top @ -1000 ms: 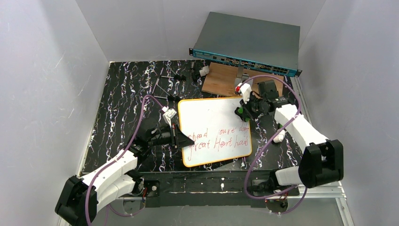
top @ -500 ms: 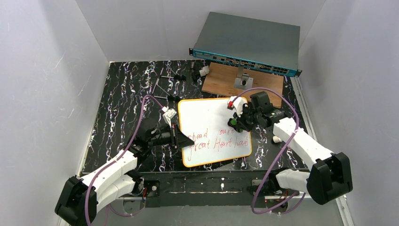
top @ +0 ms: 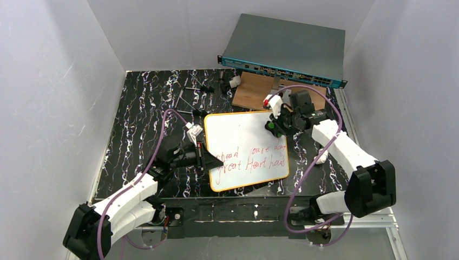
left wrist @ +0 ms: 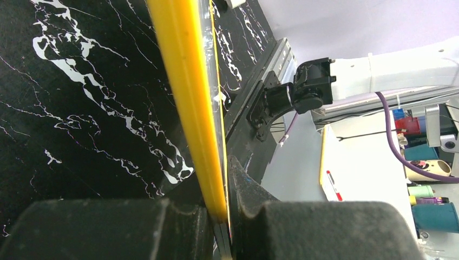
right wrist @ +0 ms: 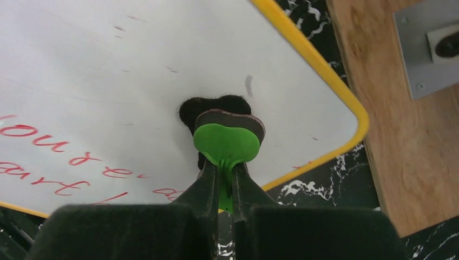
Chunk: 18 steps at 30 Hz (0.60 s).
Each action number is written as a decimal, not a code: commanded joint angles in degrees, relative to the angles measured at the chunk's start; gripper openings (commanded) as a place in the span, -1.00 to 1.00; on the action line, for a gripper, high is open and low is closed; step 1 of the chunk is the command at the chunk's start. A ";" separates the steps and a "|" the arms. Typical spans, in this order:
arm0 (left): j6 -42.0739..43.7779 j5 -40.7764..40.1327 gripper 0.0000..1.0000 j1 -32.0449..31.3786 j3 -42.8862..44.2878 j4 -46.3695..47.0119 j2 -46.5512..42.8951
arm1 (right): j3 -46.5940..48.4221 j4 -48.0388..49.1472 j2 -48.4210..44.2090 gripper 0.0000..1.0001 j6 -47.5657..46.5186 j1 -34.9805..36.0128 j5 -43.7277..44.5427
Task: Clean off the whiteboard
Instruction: Erase the whiteboard at the center of the board.
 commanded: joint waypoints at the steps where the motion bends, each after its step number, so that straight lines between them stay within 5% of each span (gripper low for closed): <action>1: 3.68 6.02 -1.00 -0.83 1.94 7.30 -2.96 | -1.59 0.43 -3.12 -0.97 0.14 6.43 -1.08; 10: 3.50 6.32 -1.00 -0.84 1.61 8.52 -2.26 | -12.48 2.64 -7.94 -0.97 -1.48 1.88 3.02; 18: 3.48 6.24 -1.00 -0.90 1.90 7.83 -2.51 | 1.23 2.78 -0.99 -0.97 -1.02 -2.19 3.07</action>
